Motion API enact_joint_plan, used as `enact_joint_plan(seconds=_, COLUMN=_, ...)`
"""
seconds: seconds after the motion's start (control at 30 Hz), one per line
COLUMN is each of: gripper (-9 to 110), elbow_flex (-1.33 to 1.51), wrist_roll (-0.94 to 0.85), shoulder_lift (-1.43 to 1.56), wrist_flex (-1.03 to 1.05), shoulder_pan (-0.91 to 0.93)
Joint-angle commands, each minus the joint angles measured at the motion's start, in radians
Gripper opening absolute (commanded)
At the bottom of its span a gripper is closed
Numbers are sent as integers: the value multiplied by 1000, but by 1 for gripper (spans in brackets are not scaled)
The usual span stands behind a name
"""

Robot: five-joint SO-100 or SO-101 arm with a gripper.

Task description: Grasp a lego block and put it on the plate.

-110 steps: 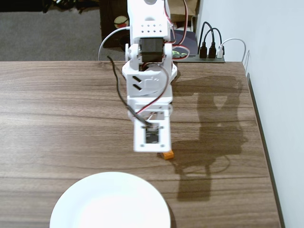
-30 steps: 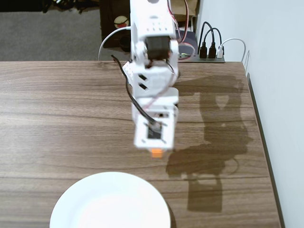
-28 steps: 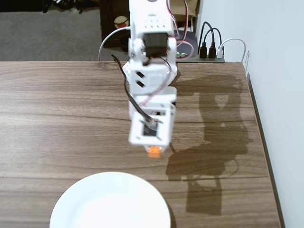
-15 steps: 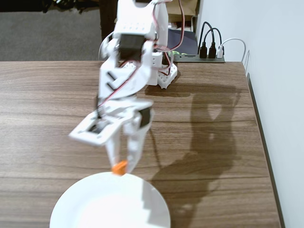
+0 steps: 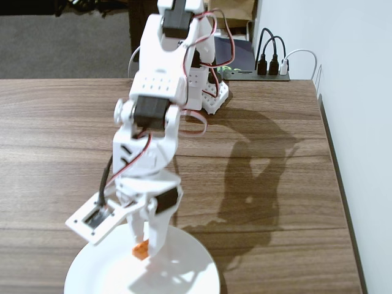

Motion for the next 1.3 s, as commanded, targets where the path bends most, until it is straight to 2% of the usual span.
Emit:
enact_joint_plan(seconds=0.0, gripper=2, elbow_flex=-54, wrist_roll=23, shoulder_lift=-15, wrist_flex=-5, shoulder_pan=-2)
enact_joint_plan(seconds=0.23, gripper=2, elbow_flex=-55, wrist_roll=43, shoulder_lift=-51, wrist_flex=-25, shoulder_pan=3)
enact_joint_plan(seconds=0.37, gripper=13, elbow_flex=-57, wrist_roll=40, shoulder_lift=-44, wrist_flex=-17, shoulder_pan=3)
enact_joint_plan(seconds=0.67, gripper=14, elbow_flex=-57, wrist_roll=64, shoulder_lift=18, wrist_flex=9, shoulder_pan=8)
enact_joint_plan(seconds=0.9, gripper=14, elbow_flex=-44, wrist_roll=121, shoulder_lift=186, wrist_flex=104, shoulder_pan=2)
enact_joint_plan(seconds=1.03, gripper=12, elbow_flex=17, wrist_roll=146, shoulder_lift=305, wrist_flex=140, shoulder_pan=-9)
enact_joint_plan(seconds=1.17, gripper=1, elbow_flex=167, wrist_roll=184, shoulder_lift=449, wrist_flex=135, shoulder_pan=-35)
enact_joint_plan(seconds=1.27, gripper=1, elbow_flex=311, wrist_roll=213, shoulder_lift=580, wrist_flex=126, shoulder_pan=-72)
